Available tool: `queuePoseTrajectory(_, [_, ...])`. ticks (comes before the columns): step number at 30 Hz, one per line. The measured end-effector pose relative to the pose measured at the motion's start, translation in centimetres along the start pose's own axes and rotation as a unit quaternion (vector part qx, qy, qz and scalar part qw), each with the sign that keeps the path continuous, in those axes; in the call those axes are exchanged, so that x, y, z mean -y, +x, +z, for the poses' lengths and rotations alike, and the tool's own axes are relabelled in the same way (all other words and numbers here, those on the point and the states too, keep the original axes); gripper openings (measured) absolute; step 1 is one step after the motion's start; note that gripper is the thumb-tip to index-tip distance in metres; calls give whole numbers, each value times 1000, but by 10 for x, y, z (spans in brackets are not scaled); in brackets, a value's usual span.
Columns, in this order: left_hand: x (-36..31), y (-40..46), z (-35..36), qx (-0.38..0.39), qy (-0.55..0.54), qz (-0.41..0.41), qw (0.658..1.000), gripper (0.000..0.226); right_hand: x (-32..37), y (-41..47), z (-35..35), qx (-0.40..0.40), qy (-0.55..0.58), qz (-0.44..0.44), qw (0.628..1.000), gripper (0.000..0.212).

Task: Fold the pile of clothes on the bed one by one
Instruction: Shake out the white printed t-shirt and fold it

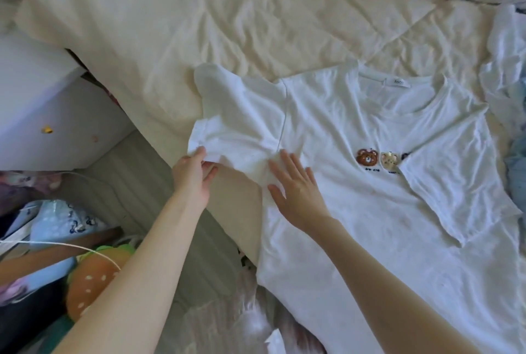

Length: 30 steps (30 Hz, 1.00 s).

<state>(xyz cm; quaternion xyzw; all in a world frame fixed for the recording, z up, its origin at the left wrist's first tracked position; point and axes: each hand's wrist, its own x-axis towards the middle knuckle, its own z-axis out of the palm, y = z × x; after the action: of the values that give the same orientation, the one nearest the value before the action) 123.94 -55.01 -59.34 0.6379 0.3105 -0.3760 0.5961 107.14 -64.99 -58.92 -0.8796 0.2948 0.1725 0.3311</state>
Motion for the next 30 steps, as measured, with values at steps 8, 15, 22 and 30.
queuePoseTrajectory(8, [41,-103,65,116,262,434,854,13,-58,-79,-47,-86,571,233,783,48])
queuePoseTrajectory(15, [169,-132,99,280,673,427,535,32,-152,-129,-74,-169,557,331,743,47])
queuePoseTrajectory(22, [128,-104,70,33,595,436,674,27,-156,-64,-88,-157,255,266,916,47])
queuePoseTrajectory(30, [114,-67,53,55,587,332,737,36,-116,78,-117,-142,6,141,980,47])
